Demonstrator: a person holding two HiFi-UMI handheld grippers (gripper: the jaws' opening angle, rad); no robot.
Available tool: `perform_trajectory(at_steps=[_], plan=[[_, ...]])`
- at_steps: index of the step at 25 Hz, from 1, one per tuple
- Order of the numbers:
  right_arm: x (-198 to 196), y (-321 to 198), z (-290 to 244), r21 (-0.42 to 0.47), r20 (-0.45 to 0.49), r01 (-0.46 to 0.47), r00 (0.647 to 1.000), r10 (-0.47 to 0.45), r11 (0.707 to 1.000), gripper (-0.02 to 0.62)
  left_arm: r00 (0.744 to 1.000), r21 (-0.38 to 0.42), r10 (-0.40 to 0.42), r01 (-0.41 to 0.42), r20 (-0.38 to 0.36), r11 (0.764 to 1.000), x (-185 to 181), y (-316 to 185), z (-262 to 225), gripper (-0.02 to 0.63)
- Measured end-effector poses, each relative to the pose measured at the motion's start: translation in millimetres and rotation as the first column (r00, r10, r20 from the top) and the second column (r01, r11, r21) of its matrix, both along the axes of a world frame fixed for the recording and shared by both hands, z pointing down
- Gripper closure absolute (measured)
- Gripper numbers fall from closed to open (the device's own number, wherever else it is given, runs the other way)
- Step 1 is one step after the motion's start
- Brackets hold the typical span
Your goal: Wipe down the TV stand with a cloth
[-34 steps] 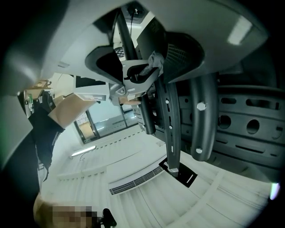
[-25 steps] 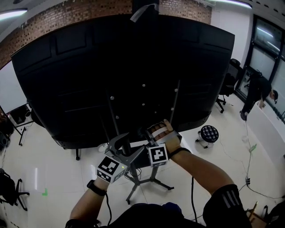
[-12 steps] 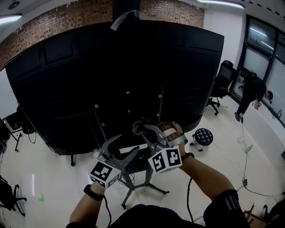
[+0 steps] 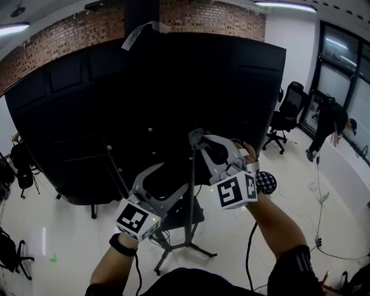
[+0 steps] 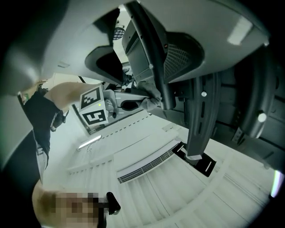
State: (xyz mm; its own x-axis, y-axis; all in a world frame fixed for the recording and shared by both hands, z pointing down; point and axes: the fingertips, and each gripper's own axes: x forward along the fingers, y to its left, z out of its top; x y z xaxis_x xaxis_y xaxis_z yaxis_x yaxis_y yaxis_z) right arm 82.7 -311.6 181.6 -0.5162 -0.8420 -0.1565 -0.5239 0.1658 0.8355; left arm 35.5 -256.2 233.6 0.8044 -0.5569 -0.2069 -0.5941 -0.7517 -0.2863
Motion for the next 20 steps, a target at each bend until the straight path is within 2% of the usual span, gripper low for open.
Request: perform_trajectory(at_steps=[7,12,17,20], plan=[[24,-37,-4,-0.013,0.040,0.014,0.999,-0.014,1.000,0.574,1.000,0.026,0.019,-0.019,0.014,0.999,40,-6,-16,0.296],[24,-66,3,-0.037,0.039,0.043,0.998,-0.041,0.998,0.574,1.000,0.003,0.005,-0.005,0.018,1.000,56,-14,-10,0.296],[33,-71,7,0.029,-0.016,0.029,0.999,-0.029,0.999,0.575,1.000,-0.017,-0.016,0.016,0.026,1.000,65,-25,-2,0.296],[52,-73,10,0.031,-0.016,0.007,1.000,-0.006,0.999,0.575,0.999,-0.013,-0.015,0.015,0.029,1.000,75,-29,2,0.296]])
